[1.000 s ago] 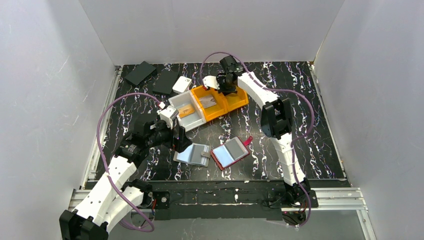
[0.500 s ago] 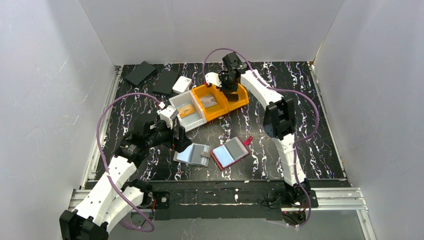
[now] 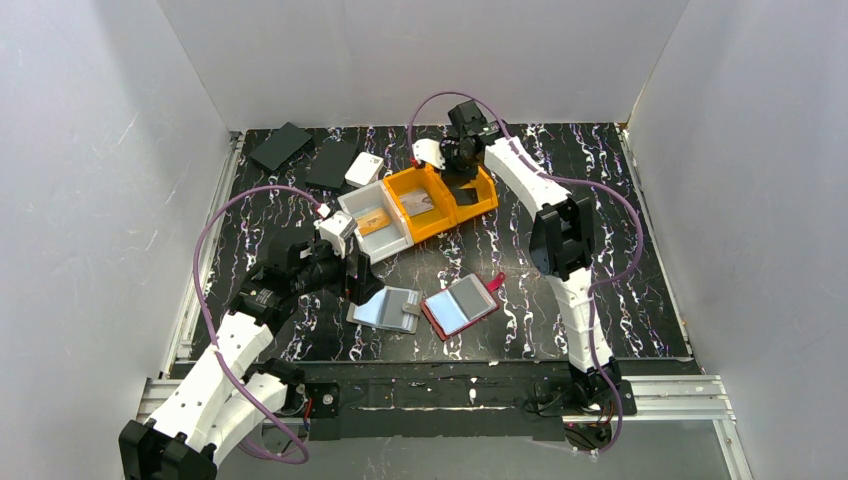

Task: Take the credit cards out of the card holder
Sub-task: Place the credit card in the storage box.

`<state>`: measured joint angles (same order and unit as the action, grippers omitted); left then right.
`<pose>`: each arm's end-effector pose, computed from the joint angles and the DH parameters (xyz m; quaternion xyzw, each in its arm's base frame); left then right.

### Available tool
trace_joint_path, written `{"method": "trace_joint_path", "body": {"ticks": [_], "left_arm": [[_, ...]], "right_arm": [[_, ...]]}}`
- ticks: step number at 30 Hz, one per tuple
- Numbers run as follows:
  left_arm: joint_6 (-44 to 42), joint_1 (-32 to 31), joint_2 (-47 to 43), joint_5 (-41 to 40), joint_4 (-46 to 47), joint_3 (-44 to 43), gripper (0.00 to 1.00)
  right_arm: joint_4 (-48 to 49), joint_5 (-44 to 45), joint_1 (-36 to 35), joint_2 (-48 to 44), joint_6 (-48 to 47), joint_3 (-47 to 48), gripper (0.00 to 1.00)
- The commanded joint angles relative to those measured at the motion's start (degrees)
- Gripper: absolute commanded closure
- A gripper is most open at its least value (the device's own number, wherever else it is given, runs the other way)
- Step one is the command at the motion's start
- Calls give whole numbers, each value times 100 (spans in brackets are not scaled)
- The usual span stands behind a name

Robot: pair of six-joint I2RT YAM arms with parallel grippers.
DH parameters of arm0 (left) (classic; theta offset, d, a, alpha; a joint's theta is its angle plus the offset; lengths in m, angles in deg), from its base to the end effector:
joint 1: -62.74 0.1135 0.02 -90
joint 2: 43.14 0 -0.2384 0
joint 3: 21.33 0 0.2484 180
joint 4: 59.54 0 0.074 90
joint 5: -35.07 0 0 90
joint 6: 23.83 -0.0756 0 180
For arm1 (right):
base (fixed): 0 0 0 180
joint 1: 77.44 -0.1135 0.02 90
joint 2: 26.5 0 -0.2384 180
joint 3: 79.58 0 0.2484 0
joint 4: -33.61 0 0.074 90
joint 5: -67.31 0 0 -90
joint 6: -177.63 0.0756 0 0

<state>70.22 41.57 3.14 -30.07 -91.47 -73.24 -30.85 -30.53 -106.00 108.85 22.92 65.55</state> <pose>0.2033 -0.1128 0.2470 0.2358 0.8034 -0.2909 0.4630 0.4522 0.2579 0.2017 -0.7054 0.6377 -0.0320 0.3079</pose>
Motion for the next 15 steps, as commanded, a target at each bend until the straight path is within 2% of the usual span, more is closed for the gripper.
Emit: {"method": "trace_joint_path", "body": {"ticks": [1,10,12,15], "left_arm": [[-48,16,-59,86,85,43,2],[-55,21,-80,79,107,58,2],[-56,24,-67,97,114,58,2],[-51,23,-44,106,108,58,2]], "right_arm": [[22,-205,132,-333,-17,102,99],[-117,-450,228,-399,-234,-3,99],[-281,-541,228,-374,-454,-82,90],[-330,-503,234,-333,-593,-221,84]]}}
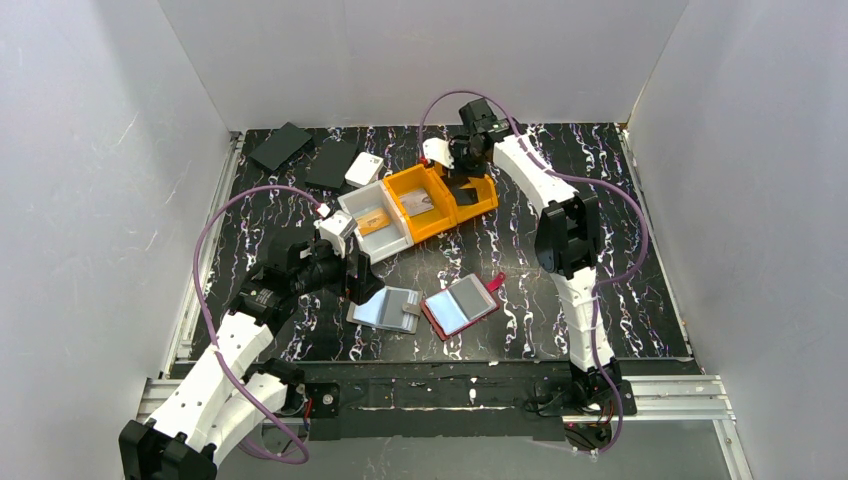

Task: Take the credit cards out of the card holder
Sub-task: Place the credit card in the storage box, then remove the credit card from the card holder.

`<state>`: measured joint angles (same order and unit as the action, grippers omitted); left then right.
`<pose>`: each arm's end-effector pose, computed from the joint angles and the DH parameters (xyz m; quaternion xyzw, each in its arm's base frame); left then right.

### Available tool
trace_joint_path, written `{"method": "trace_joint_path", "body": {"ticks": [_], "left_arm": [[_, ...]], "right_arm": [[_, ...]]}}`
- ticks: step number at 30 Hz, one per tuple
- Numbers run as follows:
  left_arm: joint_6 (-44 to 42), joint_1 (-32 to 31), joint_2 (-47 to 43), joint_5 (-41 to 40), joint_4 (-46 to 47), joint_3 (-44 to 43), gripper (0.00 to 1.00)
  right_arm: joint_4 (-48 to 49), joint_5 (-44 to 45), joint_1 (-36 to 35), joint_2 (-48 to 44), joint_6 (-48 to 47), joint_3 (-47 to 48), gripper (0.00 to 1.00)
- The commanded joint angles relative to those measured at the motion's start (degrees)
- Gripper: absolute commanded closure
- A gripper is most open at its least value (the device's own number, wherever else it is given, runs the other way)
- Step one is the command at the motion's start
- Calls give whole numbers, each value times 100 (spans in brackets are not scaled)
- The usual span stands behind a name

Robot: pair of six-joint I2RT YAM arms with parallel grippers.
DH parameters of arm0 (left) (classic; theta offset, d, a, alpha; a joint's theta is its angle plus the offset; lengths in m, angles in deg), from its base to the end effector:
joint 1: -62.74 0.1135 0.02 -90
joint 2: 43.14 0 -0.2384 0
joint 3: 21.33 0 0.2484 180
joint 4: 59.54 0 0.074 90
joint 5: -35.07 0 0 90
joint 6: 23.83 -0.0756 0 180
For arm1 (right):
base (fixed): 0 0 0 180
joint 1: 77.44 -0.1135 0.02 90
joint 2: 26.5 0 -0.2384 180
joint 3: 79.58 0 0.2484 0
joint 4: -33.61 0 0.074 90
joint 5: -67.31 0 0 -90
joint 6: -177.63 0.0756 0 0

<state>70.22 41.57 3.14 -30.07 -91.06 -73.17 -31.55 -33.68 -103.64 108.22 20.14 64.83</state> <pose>0.2036 -0.1129 0.2474 0.2361 0.8018 -0.2911 0.4655 0.4572 0.2410 0.2026 -0.7129 0.6294 -0.0186 0.3087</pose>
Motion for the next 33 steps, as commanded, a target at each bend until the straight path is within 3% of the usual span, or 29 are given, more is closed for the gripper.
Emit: {"method": "trace_joint_path", "body": {"ticks": [1,6,11,14,28,33], "left_arm": [[-46,20,-49,102,73,58,2],[-57,24,-34,96,76,60,2],[-62,18,-17,103,80,62,2],[-63,24,1,114,76,51,2],[-58,19,-14,107,71,51,2],[-61,25,-5,100,67,53,2]], "right_arm": [[-347,-184,0,-222,-360,-121,83],[-958,-327,9,196,-473,278,74],[-941,-320,9,332,-428,191,38],[-717,-228,9,427,-333,170,31],[117,-52,9,725,-102,0,30],[1065,325,9,478,203,-412,41]]}}
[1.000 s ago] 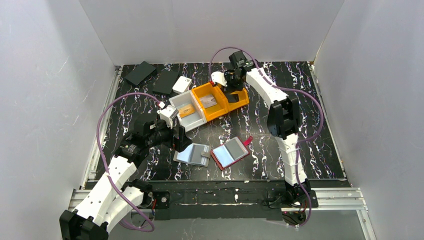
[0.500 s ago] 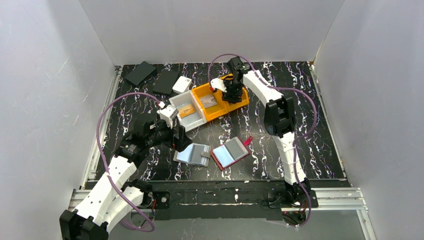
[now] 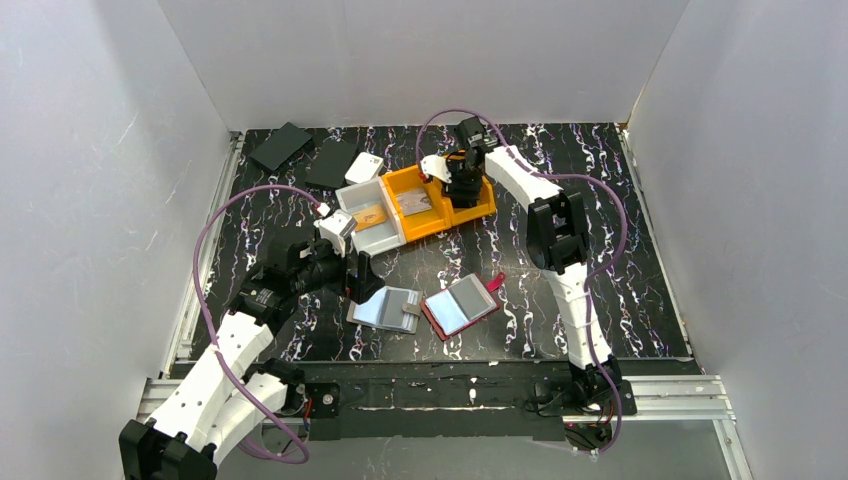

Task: Take the credit cards out of the card holder
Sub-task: Remove the credit card from the card holder.

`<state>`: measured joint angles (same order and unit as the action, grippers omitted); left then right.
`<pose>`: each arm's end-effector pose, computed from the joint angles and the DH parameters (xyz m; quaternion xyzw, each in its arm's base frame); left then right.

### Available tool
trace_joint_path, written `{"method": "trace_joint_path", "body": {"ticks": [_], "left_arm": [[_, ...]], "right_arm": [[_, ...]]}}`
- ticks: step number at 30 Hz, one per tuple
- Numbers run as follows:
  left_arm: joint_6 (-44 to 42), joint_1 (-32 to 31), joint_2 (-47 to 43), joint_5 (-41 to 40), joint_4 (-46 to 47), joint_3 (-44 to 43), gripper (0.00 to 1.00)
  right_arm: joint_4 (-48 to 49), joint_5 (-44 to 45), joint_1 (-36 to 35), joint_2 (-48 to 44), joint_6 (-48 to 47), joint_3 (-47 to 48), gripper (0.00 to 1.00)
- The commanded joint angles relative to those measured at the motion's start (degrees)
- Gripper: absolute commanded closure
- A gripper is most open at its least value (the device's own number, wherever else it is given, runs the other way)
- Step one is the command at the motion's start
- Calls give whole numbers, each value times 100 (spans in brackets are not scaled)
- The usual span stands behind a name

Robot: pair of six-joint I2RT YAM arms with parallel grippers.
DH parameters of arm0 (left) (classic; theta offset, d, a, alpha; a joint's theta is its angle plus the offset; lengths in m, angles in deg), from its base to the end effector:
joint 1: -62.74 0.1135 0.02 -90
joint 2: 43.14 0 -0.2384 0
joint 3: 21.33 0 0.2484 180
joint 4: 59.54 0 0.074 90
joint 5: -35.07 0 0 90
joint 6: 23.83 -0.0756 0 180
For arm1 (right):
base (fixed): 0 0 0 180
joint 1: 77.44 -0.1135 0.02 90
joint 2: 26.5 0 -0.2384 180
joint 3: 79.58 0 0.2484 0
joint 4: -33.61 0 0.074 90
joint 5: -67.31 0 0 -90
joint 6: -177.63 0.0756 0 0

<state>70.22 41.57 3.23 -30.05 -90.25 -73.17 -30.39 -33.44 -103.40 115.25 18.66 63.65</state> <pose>0.2046 -0.1134 0.2489 0.2368 0.7983 -0.2917 0.4706 0.4649 0.2420 0.1360 -0.7277 0.6374 -0.0020 0.2534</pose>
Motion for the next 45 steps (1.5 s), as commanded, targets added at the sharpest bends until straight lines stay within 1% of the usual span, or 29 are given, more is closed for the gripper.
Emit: {"method": "trace_joint_path", "body": {"ticks": [1,4,5,8,11,17,20,23,26,29,31,34,35,36,39,41,42,45], "left_arm": [[-57,21,-14,102,-14,52,2],[-58,22,-14,100,-14,54,2],[-59,18,-14,101,-19,52,2],[-56,22,-27,96,-23,51,2],[-60,23,-33,85,-23,51,2],[-33,24,-87,79,-23,51,2],[18,20,-155,69,-16,51,2],[198,33,-279,122,35,56,2],[632,60,-383,240,143,61,2],[1305,69,-425,352,115,-29,2],[1833,77,-393,519,148,-86,2],[2604,78,-280,902,236,-160,2],[2881,83,-248,997,295,-134,2],[3135,81,-217,1088,389,-84,2],[3891,78,-178,1334,686,130,2],[4206,23,-249,1374,770,247,2],[4272,-43,-335,1321,776,298,2],[4350,-446,-672,827,705,418,2]], "right_arm": [[1113,361,-15,-268,405,-348,45],[1536,518,-17,-384,614,-464,54],[1650,547,-21,-418,685,-499,56],[1847,529,-15,-522,859,-570,57],[1838,357,-21,-690,1059,-562,54],[1489,38,-15,-1224,1349,-569,47],[1209,-73,-10,-1643,1608,-664,46],[837,-552,46,-2254,2096,-923,45],[643,-1212,155,-3113,2634,-1654,43],[813,-1867,363,-4290,2985,-2906,36],[1135,-2309,642,-5217,3106,-3903,25],[1815,-2898,1273,-6631,3431,-5357,5],[1975,-3036,1450,-6985,3571,-5766,2],[2024,-3155,1559,-7259,3635,-6167,2],[2189,-3708,1948,-7957,4010,-6941,2],[2845,-4064,2360,-8412,4562,-7459,2],[3161,-4189,2500,-8594,4870,-7711,2],[3829,-4521,2883,-8882,5500,-8282,2]]}}
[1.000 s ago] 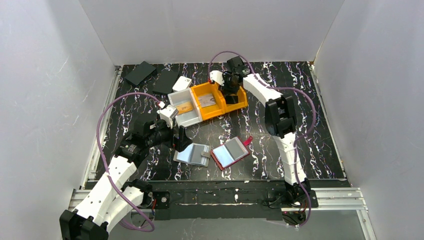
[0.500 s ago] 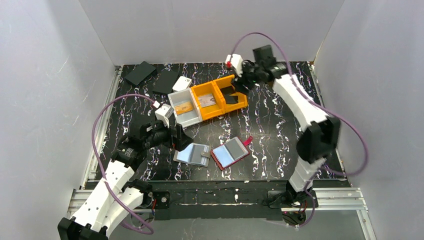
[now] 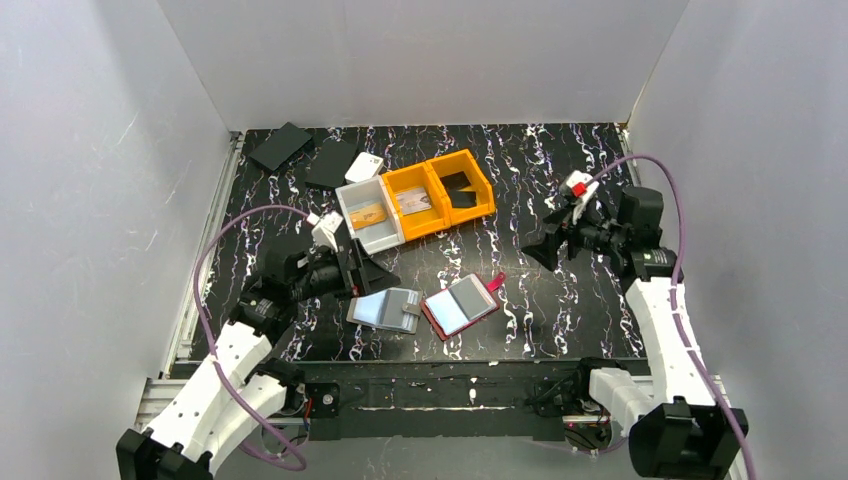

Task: Take the credit cards out of the card holder
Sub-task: Remove the credit card from the card holder.

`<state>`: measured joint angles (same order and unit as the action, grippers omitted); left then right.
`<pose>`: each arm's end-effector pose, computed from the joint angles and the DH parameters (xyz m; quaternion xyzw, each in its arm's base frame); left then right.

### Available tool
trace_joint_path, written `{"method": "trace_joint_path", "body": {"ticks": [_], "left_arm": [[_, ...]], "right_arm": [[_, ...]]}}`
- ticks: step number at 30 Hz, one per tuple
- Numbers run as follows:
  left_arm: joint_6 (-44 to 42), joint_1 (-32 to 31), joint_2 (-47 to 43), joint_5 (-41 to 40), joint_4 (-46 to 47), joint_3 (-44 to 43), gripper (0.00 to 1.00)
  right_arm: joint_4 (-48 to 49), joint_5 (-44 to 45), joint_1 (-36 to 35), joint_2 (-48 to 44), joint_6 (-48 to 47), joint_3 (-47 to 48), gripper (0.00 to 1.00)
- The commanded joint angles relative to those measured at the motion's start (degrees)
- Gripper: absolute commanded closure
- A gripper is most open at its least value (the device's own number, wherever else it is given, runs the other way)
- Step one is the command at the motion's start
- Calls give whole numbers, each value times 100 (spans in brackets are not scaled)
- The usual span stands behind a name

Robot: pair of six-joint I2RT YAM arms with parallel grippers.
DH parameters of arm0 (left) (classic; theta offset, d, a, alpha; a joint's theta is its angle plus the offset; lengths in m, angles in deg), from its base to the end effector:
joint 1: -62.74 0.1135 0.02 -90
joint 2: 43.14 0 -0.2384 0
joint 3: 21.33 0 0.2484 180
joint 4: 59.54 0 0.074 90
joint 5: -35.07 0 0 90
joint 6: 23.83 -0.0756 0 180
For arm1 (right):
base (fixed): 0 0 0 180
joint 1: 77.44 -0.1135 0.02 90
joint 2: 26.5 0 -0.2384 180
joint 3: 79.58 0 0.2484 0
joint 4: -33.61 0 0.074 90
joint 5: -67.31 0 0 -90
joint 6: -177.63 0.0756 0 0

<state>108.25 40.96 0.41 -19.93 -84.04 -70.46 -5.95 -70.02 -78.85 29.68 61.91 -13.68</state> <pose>0.1910 -0.1230 0.2578 0.0353 0.7947 -0.5009 0.3411 0.2393 0.0615 0.2912 -0.3815 0.7233 0.2429 0.5219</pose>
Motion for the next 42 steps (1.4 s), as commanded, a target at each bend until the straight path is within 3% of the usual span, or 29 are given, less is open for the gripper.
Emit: {"method": "trace_joint_path", "body": {"ticks": [1,8,16,25,42], "left_arm": [[523,-549,-473,-409,-19,156,2],[406,-2249,-528,-2096,-298,84,2],[284,-3365,349,-3247,-126,-425,2],[426,-3492,445,-3851,828,-124,2],[175,-3632,676,-3836,491,-74,2]], "right_arm": [[1613,-884,542,-386,1373,-705,2],[3126,-1144,1216,-584,2331,-1822,2],[2574,-1023,1381,-252,1641,-1683,2],[2267,-895,1398,-401,1385,-1700,2],[2091,-740,1398,-234,1191,-1635,2]]}}
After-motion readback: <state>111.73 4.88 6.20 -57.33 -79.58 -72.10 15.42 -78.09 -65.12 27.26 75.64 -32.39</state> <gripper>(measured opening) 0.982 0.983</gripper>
